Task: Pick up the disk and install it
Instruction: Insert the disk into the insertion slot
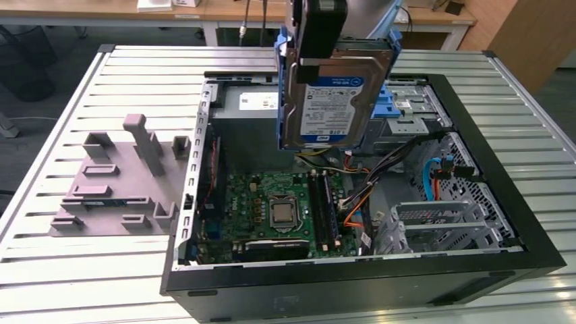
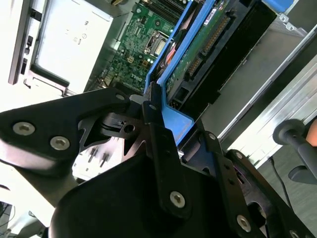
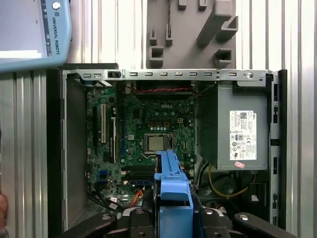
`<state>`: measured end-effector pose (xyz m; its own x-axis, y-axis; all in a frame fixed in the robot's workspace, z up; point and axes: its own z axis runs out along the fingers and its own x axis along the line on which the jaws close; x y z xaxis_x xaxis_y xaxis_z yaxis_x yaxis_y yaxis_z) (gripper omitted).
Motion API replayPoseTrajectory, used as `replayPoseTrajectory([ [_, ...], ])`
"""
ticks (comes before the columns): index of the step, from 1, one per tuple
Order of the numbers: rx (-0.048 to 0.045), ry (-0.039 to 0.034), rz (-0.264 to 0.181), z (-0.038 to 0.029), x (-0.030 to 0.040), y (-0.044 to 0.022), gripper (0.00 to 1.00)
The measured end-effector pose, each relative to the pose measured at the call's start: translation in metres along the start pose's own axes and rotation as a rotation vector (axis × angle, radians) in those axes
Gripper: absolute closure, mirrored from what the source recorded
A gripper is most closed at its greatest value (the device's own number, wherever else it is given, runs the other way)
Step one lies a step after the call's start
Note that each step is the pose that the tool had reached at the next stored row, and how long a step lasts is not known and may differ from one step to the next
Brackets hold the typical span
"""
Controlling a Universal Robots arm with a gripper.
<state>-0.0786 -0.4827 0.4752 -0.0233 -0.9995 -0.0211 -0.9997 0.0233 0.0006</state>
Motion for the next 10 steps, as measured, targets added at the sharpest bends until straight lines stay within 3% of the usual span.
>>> replayPoseTrajectory([
  [10, 0.0001, 0.0006, 0.0, 0.0007, 0.0167, -0.0004, 0.64],
])
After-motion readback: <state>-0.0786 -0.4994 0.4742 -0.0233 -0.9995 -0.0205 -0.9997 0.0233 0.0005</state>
